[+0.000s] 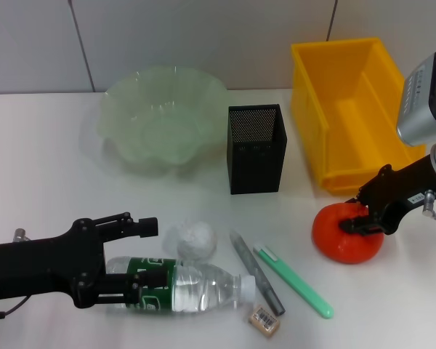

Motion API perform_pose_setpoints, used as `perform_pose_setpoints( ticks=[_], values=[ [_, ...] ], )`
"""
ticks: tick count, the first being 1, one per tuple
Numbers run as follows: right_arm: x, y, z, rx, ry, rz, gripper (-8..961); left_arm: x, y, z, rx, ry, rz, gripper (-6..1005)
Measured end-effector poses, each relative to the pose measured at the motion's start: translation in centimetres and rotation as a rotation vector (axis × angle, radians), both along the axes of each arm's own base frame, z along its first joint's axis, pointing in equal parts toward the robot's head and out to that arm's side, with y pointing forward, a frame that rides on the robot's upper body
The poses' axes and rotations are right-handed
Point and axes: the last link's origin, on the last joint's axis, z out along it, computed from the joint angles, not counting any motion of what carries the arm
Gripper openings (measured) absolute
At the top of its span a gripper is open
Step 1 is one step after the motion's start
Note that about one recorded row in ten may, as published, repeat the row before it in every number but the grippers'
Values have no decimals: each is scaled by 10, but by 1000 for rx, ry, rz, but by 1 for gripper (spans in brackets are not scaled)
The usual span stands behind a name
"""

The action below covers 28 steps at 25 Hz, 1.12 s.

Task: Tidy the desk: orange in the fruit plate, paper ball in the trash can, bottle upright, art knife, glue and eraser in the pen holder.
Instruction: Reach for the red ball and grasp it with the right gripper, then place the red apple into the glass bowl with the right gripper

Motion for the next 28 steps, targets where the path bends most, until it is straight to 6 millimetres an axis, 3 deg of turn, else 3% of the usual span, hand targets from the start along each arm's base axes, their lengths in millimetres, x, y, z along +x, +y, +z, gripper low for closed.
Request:
perform_pose_setpoints(
  ticks=[3,11,18,22,28],
  values=[
    [0,0,0,0,-3,0,538,0,0,0,-1,0,0,829],
    [-10,-2,8,-15,43,33,208,1,0,0,-4,-2,1,827],
    [-49,3,41,20,308,107,160,0,0,0,-4,-2,2,825],
    [-73,10,49,78,462,165,126,1,1,-1,-5,-3,0,824],
    [-97,30,37,204,640,231,105,3,2,-2,-6,-5,-4,823]
  ],
)
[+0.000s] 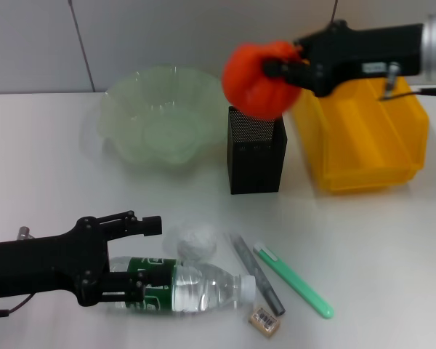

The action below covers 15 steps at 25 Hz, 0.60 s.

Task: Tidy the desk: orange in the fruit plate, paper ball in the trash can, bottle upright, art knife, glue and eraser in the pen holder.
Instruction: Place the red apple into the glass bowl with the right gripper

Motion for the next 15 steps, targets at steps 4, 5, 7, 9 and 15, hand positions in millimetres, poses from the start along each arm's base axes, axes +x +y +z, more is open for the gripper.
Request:
perform_pose_setpoints(
  ticks=[4,5,7,9,15],
  values=[
    [-9,16,-21,66,55,-11,91,1,1,-1,3,0,-3,822],
    [-11,21,-28,81,70,-28,88,2,1,-2,4,-1,-4,822],
    [-17,31,-40,106,98,-59,86,2,1,-2,5,-2,-6,822],
    [-21,38,-50,131,113,-84,84,2,1,-3,4,-3,-6,821],
    [-46,55,-81,163,56,-122,79,3,1,-4,4,-5,-8,820]
  ],
)
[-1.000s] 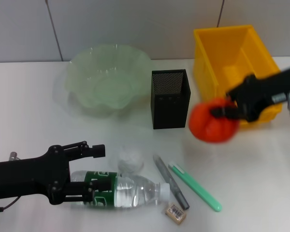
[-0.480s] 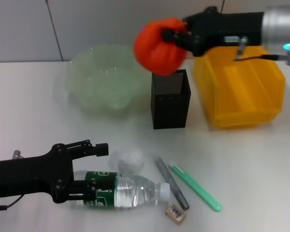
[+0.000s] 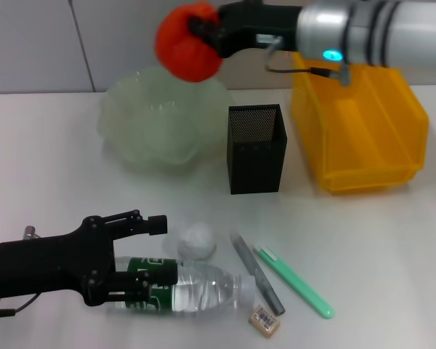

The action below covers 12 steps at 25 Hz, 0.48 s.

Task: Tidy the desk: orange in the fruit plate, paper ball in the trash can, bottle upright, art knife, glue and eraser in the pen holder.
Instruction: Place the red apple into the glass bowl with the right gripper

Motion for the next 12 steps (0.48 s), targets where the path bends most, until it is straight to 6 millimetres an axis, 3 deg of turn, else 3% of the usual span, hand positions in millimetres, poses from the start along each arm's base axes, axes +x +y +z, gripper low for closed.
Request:
perform_pose_setpoints(
  ticks=[5,12],
  values=[
    [-18,10,-18,7,-49,-35,76,2,0,0,-8,-6,0,819],
    [-34,18,-25,44,-61,-49,76,3,2,0,-16,-8,3,817]
  ],
)
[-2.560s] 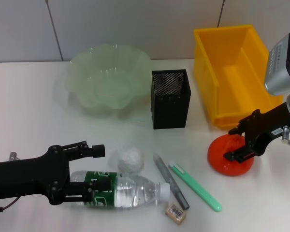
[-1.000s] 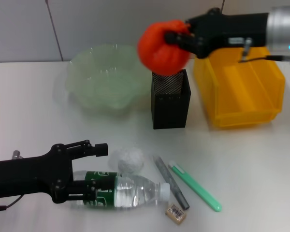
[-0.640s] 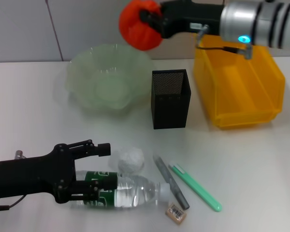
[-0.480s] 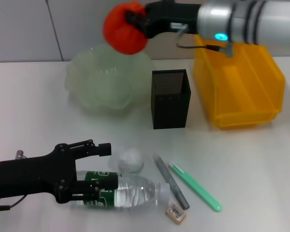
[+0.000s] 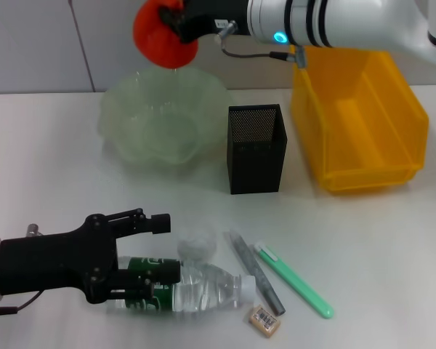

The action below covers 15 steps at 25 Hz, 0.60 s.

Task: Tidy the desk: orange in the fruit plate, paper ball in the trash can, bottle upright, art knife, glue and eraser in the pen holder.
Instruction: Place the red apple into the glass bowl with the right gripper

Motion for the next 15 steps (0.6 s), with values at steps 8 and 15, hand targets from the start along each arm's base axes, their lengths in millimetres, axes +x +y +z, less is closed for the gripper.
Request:
perform_pose_setpoints(
  ticks=[8,15],
  values=[
    [-8,3,2,22,18,6,80,1,1,0,3,0,-9,816],
    [-13,2,3,39,58,38,153,1,1,0,3,-1,-10,814]
  ],
)
